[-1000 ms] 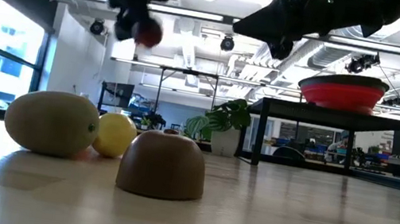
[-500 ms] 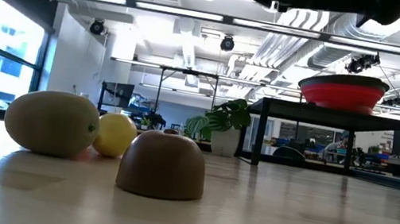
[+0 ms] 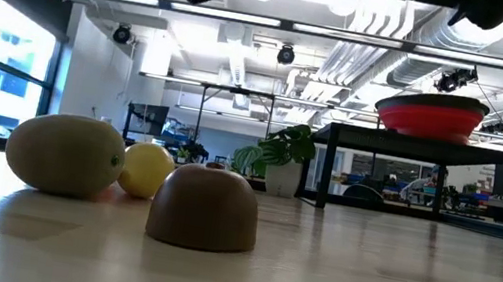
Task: Pick & Place Fruit
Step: Put the red pomegranate into the red strainer bowl
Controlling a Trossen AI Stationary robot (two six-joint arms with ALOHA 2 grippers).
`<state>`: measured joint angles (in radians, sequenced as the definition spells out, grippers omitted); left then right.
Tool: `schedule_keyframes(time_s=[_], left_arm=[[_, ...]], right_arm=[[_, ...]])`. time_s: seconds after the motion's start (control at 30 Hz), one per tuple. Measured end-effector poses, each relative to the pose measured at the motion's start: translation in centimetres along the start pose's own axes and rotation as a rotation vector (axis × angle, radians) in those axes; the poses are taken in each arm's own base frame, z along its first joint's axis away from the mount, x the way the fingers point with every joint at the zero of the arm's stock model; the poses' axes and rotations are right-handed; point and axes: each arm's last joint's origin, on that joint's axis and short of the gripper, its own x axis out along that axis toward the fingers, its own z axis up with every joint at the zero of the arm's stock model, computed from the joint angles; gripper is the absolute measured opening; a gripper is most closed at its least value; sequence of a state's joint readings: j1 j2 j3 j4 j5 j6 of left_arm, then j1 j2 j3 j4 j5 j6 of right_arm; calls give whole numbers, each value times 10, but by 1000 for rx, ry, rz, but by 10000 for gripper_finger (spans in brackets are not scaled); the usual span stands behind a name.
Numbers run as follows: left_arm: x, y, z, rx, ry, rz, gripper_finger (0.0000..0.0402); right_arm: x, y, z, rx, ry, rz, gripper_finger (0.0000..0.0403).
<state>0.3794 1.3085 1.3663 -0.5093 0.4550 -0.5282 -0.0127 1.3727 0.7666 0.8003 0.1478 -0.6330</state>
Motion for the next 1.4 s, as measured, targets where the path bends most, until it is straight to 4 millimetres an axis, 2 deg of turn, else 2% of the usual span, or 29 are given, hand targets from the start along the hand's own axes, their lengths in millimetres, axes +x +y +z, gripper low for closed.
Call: schedule_keyframes(time_s=[0.17,0.33,0.47,0.77,1.0,1.4], left_arm=[[0,-1,1,5,-4,-13,209],[0,-3,3,19,-15,-49,209],[-1,-4,4,25,-18,-62,209],[-1,-5,3,27,2,-93,209],[-1,-5,3,27,9,-103,209],[-1,-5,3,34,9,-105,209]], right_arm=[[4,3,0,41,-70,40,276],[26,8,-3,51,-59,11,310],[40,11,-7,32,-13,-52,313],[51,2,5,15,-82,-81,314],[52,1,2,8,-107,-12,314],[54,-7,0,17,-133,4,314]])
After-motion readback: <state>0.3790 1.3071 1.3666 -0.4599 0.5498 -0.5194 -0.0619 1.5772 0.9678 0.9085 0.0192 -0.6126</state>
